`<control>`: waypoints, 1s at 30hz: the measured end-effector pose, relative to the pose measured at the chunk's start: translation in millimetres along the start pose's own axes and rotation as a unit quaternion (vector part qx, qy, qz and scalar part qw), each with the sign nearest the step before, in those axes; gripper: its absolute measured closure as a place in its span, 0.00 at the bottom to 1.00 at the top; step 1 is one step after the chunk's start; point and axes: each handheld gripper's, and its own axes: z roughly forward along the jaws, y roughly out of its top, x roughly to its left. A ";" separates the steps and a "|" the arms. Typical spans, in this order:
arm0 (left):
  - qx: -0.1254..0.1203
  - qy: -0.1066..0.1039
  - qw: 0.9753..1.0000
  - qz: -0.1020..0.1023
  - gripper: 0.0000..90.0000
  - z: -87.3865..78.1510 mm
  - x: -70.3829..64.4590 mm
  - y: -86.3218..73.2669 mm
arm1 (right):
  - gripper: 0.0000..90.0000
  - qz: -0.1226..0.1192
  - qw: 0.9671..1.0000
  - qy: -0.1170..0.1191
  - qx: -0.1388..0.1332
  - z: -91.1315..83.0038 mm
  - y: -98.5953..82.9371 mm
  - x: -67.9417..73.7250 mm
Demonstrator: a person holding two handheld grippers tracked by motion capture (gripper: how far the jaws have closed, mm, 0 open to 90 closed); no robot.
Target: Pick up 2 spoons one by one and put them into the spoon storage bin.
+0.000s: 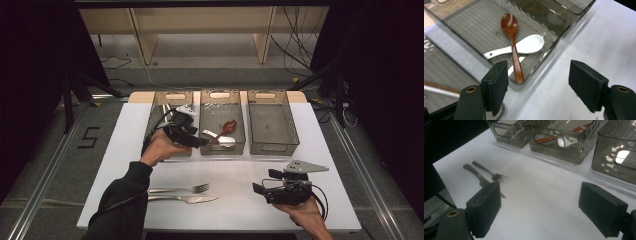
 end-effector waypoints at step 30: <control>0.062 -0.019 0.997 0.046 0.27 -23.3 -23.5 -87.2 | 0.21 -0.007 1.000 0.000 -0.004 -0.1 -1.8 1.5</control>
